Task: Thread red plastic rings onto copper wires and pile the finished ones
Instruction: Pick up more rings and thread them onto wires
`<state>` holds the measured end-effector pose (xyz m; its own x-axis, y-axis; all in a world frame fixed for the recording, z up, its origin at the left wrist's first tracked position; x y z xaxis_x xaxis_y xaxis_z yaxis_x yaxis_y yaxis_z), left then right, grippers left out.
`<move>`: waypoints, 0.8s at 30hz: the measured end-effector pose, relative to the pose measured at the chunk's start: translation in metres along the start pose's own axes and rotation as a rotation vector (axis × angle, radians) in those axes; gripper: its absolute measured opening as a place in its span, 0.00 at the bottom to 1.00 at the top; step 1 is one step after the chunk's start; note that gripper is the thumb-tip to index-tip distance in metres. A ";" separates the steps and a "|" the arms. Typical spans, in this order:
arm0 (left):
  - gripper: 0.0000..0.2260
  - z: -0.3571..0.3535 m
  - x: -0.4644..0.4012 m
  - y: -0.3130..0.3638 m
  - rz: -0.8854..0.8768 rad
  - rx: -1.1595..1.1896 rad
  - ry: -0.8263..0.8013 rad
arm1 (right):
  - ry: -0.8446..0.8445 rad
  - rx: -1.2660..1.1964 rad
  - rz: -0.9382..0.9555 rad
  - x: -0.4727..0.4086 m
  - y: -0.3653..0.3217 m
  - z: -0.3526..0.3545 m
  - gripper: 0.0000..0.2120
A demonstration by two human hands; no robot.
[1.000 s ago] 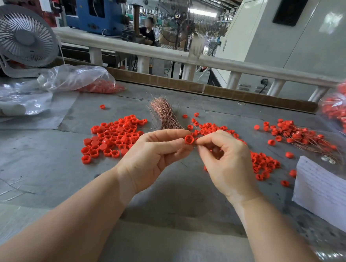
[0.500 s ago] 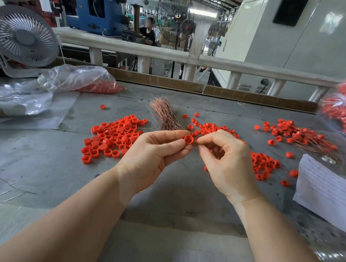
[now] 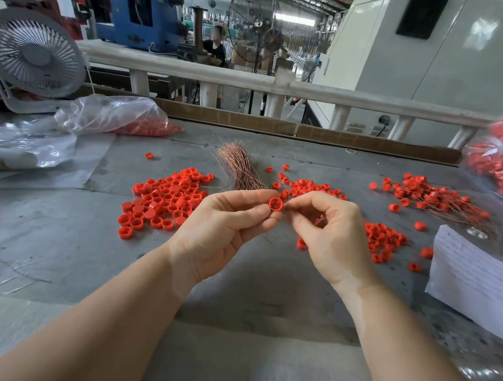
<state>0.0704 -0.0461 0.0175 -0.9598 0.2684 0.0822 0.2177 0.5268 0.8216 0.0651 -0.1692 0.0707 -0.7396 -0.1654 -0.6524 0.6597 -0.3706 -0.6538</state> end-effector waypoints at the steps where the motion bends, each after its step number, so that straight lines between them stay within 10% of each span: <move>1: 0.10 -0.001 0.000 0.000 -0.001 -0.001 -0.006 | -0.003 -0.015 -0.008 0.000 0.000 0.000 0.16; 24: 0.11 -0.008 0.001 -0.002 0.030 0.045 -0.077 | -0.026 -0.226 -0.133 0.001 0.012 -0.008 0.10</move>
<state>0.0677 -0.0534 0.0201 -0.9367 0.3446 0.0615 0.2556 0.5531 0.7929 0.0734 -0.1661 0.0594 -0.8230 -0.1535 -0.5469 0.5675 -0.1776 -0.8040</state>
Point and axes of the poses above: each hand's wrist, its own x-axis away from the middle knuckle, its own z-axis out of the back of the hand, y = z × x, the point moved 10 cm from there along -x, towards the middle knuckle, and after that the axes turned 8 degrees about z, right-handed, at the moved point
